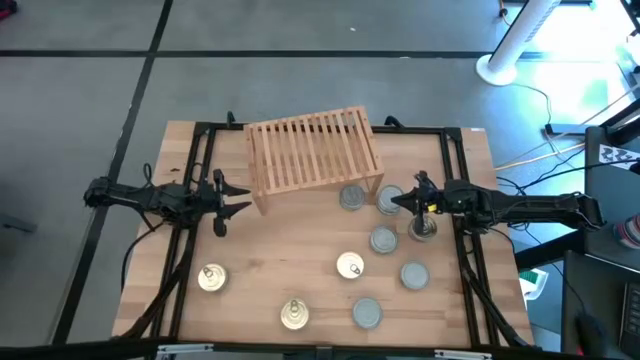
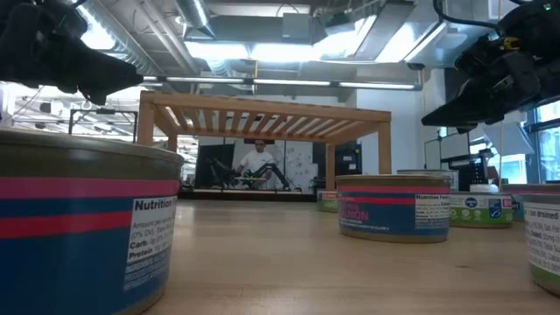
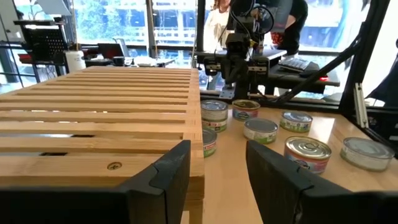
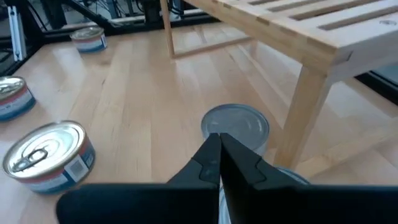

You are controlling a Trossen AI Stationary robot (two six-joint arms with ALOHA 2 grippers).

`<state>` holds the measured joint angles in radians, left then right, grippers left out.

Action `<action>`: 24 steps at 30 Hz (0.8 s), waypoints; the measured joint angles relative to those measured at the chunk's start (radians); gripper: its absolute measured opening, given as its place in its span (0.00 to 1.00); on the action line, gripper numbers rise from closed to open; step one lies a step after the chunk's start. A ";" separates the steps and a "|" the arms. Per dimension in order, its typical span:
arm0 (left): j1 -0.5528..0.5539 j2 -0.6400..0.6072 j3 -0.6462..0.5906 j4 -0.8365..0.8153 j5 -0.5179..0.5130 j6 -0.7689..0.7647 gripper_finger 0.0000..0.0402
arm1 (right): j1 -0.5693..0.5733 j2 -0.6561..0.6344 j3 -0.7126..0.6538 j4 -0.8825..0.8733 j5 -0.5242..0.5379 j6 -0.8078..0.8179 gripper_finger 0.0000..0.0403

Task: Stack canned seafood by type on shelf
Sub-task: Put the blue tuna can on the shelf

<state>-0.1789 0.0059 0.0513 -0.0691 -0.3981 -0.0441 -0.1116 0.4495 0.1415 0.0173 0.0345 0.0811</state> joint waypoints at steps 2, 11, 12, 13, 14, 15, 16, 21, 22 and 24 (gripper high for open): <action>0.000 0.000 0.000 0.007 0.000 -0.008 0.38 | 0.000 0.000 0.000 0.017 0.000 0.000 0.02; 0.000 0.004 0.000 0.129 0.001 -0.005 0.38 | 0.000 0.000 0.007 0.112 0.000 0.001 0.13; 0.000 0.004 0.000 0.134 0.001 -0.001 0.38 | 0.000 0.000 0.008 0.115 0.000 0.001 0.17; 0.000 0.004 0.000 0.136 0.001 0.003 0.38 | 0.000 0.000 0.008 0.118 0.000 0.001 0.20; 0.000 0.004 0.000 0.137 0.001 0.004 0.38 | 0.000 0.000 0.008 0.120 0.000 0.001 0.24; 0.000 0.004 0.000 0.138 0.001 0.004 0.38 | 0.000 0.000 0.008 0.121 0.000 0.001 0.28; 0.000 0.004 0.000 0.138 0.001 0.001 0.38 | 0.000 0.000 0.008 0.120 0.000 0.001 0.33; 0.000 0.027 0.000 0.191 0.017 -0.031 0.38 | 0.000 0.000 0.008 0.124 -0.011 0.000 0.49; 0.000 0.041 0.000 0.216 0.025 -0.027 0.38 | 0.000 0.000 0.008 0.125 -0.024 0.000 0.51; 0.000 0.080 0.000 0.270 0.035 -0.009 0.38 | 0.000 0.000 0.008 0.140 -0.058 0.001 0.54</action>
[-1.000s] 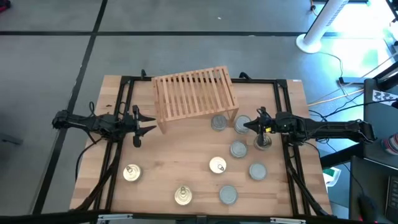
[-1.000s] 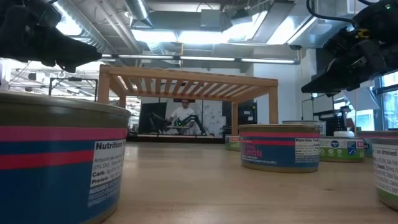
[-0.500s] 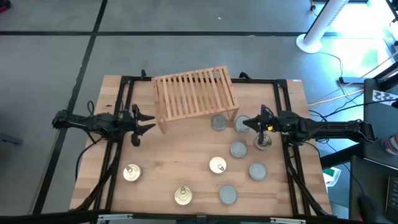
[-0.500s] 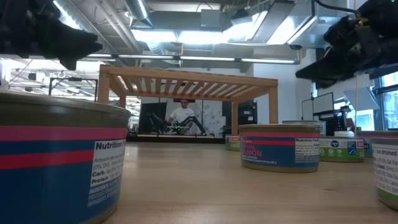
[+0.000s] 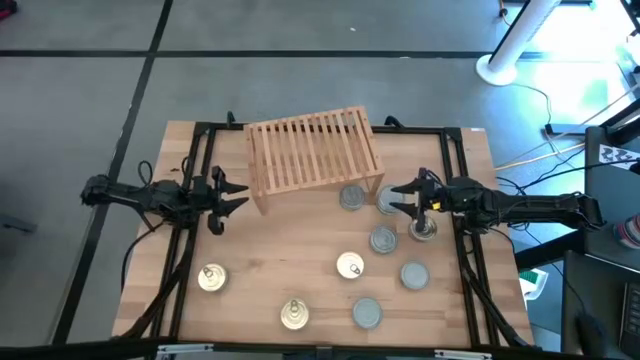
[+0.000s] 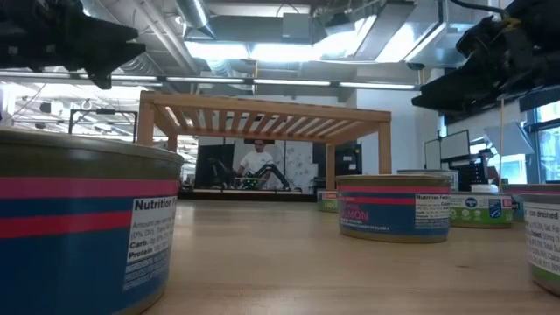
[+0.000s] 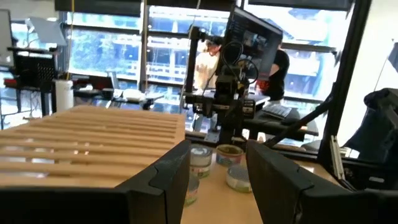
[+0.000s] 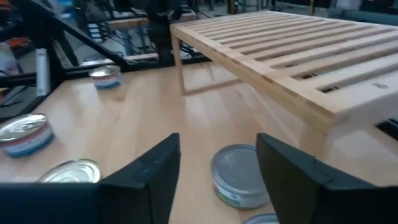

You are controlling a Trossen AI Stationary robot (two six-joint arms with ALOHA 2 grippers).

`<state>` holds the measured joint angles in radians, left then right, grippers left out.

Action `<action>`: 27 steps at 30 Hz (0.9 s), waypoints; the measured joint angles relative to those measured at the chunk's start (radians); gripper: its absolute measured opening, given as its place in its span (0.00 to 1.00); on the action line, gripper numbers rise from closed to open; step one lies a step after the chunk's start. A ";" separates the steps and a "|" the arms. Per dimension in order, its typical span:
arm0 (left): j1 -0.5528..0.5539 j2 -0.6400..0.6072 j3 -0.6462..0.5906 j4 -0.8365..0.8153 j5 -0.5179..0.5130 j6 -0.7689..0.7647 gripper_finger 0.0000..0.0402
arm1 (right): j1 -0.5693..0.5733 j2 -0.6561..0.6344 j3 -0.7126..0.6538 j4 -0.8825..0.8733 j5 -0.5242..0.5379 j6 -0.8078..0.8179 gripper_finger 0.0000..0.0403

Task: Stack canned seafood by type on shelf
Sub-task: Put the blue tuna can on the shelf

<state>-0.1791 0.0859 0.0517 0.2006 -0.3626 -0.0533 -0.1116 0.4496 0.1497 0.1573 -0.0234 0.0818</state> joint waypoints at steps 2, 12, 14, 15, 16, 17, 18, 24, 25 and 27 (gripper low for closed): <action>0.000 0.052 0.000 0.055 0.012 0.015 0.38 | 0.000 0.000 0.000 0.030 -0.040 0.000 0.57; 0.000 0.391 0.000 0.401 0.026 0.083 0.38 | 0.001 0.028 0.002 0.210 -0.201 -0.011 0.58; 0.000 0.455 0.010 0.448 0.026 0.083 0.38 | 0.001 0.038 0.002 0.240 -0.223 -0.011 0.58; 0.000 0.483 0.024 0.447 0.026 0.083 0.38 | 0.001 0.043 0.002 0.252 -0.234 -0.011 0.58; 0.000 0.511 0.041 0.443 0.027 0.083 0.38 | 0.001 0.047 0.002 0.263 -0.241 -0.011 0.58; 0.000 0.541 0.060 0.441 0.027 0.082 0.38 | 0.001 0.052 0.002 0.271 -0.246 -0.014 0.58; 0.000 0.571 0.079 0.441 0.027 0.083 0.38 | 0.001 0.057 0.002 0.276 -0.251 -0.024 0.58; 0.000 0.742 0.206 0.440 0.047 0.171 0.38 | 0.003 0.111 0.044 0.310 -0.292 -0.111 0.58; 0.000 0.768 0.225 0.440 0.047 0.182 0.38 | 0.010 0.126 0.065 0.311 -0.306 -0.123 0.58; -0.001 0.819 0.262 0.439 0.048 0.193 0.38 | 0.043 0.162 0.110 0.310 -0.318 -0.170 0.58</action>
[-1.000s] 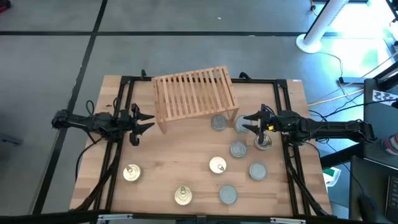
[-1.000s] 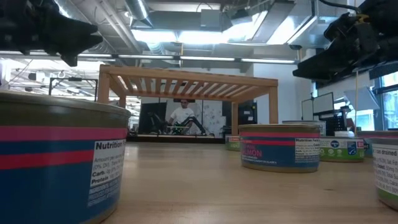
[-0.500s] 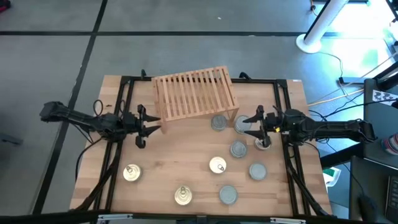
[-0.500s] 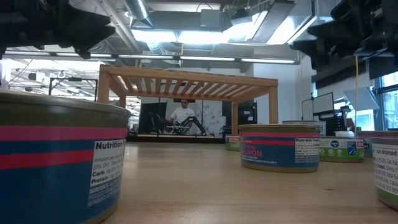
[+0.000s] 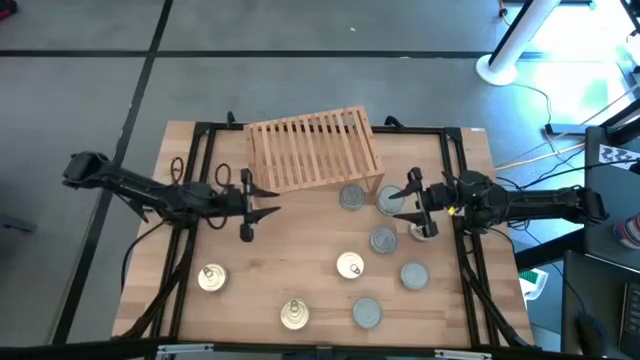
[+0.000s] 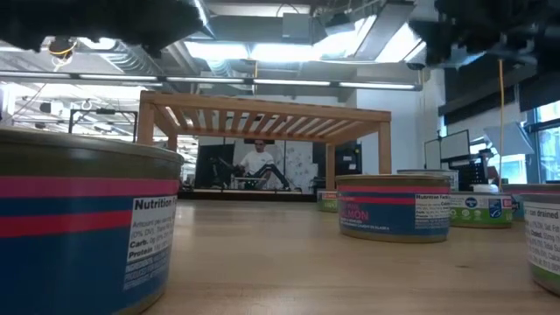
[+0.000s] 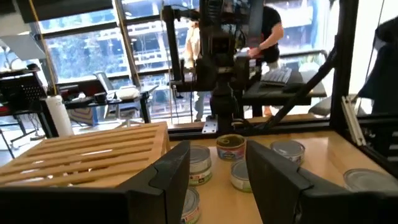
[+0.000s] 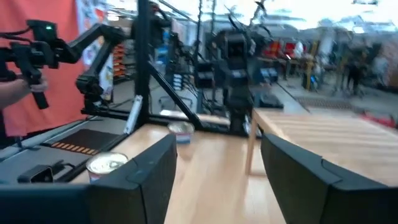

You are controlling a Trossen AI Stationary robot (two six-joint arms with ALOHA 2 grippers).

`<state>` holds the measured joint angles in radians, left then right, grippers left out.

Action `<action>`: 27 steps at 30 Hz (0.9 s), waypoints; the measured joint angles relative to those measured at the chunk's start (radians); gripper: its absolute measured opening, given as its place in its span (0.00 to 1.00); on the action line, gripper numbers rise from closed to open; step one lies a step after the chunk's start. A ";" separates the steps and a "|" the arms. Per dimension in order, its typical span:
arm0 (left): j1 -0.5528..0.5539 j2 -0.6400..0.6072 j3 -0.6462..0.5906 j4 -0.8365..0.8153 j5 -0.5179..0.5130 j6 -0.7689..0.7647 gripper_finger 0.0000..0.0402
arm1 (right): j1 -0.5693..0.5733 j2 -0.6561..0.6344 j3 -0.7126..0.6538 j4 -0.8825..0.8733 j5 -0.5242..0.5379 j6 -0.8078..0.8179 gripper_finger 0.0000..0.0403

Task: Stack canned seafood by type on shelf
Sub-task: Put the blue tuna can on the shelf

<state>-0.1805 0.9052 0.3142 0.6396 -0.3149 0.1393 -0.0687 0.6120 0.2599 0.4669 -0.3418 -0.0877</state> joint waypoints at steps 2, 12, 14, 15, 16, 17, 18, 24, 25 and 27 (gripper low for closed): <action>-0.007 0.052 0.035 0.001 0.001 0.008 0.38 | 0.049 0.043 0.060 -0.048 -0.011 -0.064 0.58; -0.115 0.307 0.215 -0.001 0.007 0.059 0.38 | 0.317 0.331 0.395 -0.539 0.292 -0.290 0.58; -0.135 0.347 0.240 -0.001 0.007 0.082 0.38 | 0.355 0.395 0.439 -0.591 0.323 -0.290 0.58; -0.144 0.364 0.249 0.000 0.007 0.091 0.38 | 0.373 0.425 0.454 -0.606 0.325 -0.290 0.58; -0.152 0.378 0.256 -0.001 0.007 0.097 0.38 | 0.390 0.456 0.465 -0.610 0.327 -0.290 0.58; -0.160 0.392 0.263 -0.001 0.007 0.099 0.38 | 0.407 0.485 0.476 -0.607 0.328 -0.289 0.58; -0.167 0.406 0.270 -0.001 0.007 0.099 0.38 | 0.423 0.512 0.484 -0.607 0.328 -0.287 0.58; -0.206 0.452 0.281 -0.003 0.007 0.096 0.38 | 0.511 0.655 0.502 -0.598 0.343 -0.286 0.58; -0.210 0.457 0.281 -0.001 0.007 0.095 0.38 | 0.522 0.677 0.502 -0.596 0.352 -0.286 0.58; -0.215 0.465 0.281 -0.002 0.007 0.095 0.38 | 0.544 0.720 0.502 -0.596 0.395 -0.285 0.58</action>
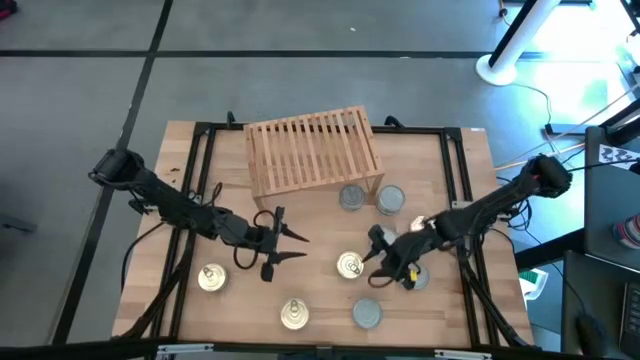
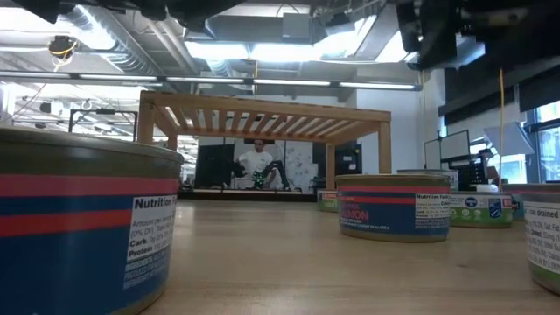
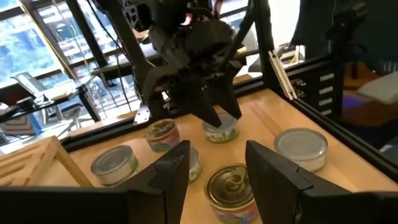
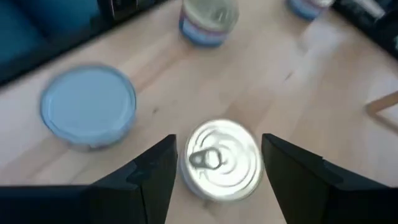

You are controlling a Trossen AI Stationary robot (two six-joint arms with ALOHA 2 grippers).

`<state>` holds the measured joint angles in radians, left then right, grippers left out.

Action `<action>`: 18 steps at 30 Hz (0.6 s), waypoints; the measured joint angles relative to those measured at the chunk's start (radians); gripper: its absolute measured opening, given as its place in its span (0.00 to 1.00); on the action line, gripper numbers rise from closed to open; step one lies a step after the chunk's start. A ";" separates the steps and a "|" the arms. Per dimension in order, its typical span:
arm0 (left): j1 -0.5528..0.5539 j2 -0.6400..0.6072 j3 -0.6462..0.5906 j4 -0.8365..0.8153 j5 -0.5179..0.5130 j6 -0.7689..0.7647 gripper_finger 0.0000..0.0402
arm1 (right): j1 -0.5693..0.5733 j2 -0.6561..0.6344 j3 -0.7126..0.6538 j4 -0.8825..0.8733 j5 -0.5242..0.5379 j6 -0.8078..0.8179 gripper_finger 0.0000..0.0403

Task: Stack canned seafood by type on shelf
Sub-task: Put the blue tuna can on the shelf

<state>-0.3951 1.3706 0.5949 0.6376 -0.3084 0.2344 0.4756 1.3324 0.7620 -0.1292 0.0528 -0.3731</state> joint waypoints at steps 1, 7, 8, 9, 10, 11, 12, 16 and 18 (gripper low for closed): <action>-0.001 0.006 0.000 0.001 0.000 0.000 0.38 | 0.008 0.022 0.000 0.003 0.022 -0.001 0.58; -0.001 0.037 0.000 0.002 0.000 -0.001 0.38 | 0.029 0.125 0.000 0.007 0.092 -0.025 0.58; -0.001 0.043 0.000 0.003 0.000 -0.001 0.38 | 0.029 0.137 0.000 0.010 0.094 -0.025 0.58; -0.001 0.046 0.000 0.002 0.000 -0.001 0.38 | 0.029 0.147 0.000 0.014 0.094 -0.025 0.58; -0.001 0.050 0.000 0.000 0.000 -0.001 0.38 | 0.029 0.155 0.000 0.014 0.094 -0.025 0.58; -0.001 0.053 0.000 0.001 0.000 -0.003 0.38 | 0.029 0.163 0.000 0.013 0.094 -0.026 0.58; -0.001 0.055 0.000 0.002 -0.001 -0.003 0.38 | 0.029 0.170 0.000 0.016 0.094 -0.027 0.58; 0.000 0.056 0.000 0.002 -0.001 -0.001 0.38 | 0.029 0.194 0.000 0.016 0.095 -0.028 0.57; 0.001 0.056 0.000 0.002 -0.001 -0.002 0.38 | 0.029 0.203 0.000 0.018 0.096 -0.028 0.55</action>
<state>-0.3943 1.4265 0.5949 0.6394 -0.3096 0.2321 0.5045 1.5352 0.7620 -0.1112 0.1490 -0.4007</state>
